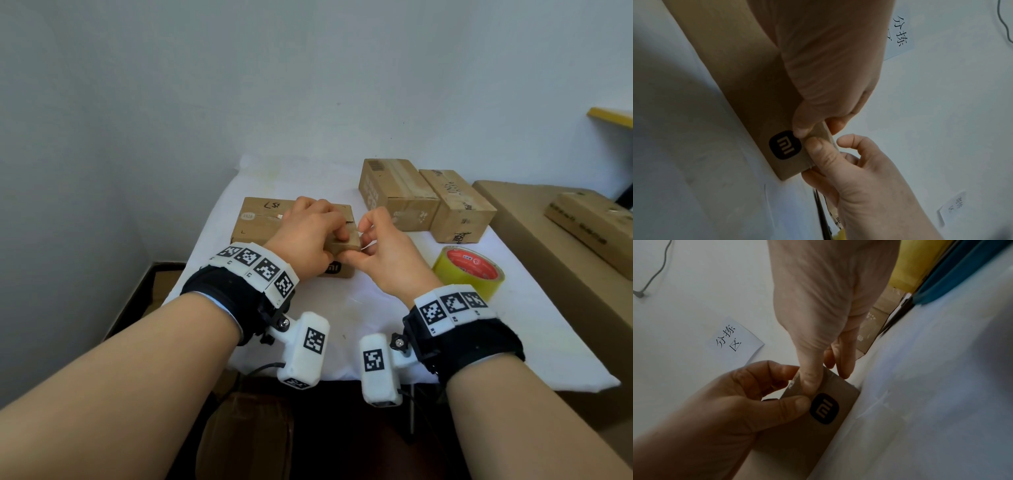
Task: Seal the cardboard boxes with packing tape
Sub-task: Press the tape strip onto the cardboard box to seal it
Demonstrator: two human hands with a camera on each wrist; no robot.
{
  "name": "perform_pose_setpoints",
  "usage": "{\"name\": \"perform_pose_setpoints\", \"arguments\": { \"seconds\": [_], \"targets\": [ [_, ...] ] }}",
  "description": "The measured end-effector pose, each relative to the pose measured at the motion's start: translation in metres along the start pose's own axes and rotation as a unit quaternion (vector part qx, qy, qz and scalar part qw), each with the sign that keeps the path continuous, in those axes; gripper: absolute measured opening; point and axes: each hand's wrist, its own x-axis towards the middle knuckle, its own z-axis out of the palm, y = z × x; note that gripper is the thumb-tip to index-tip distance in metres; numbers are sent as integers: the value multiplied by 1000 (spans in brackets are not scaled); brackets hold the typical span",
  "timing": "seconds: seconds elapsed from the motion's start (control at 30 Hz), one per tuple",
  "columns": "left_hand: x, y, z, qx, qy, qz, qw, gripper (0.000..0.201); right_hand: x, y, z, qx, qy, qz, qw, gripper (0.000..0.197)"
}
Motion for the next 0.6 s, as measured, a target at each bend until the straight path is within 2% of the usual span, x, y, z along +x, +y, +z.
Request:
{"name": "perform_pose_setpoints", "arguments": {
  "seconds": [0.17, 0.33, 0.6],
  "targets": [
    [1, 3, 2, 5, 7, -13, 1000, 42, 2, 3, -4, -17, -23, -3, 1000, 49],
    [2, 5, 9, 36, 40, -7, 999, 37, 1, 5, -4, -2, -30, 1, 1000, 51],
    [1, 4, 3, 22, 15, -8, 1000, 37, 2, 11, -12, 49, -37, 34, 998, 52]
  ]
}}
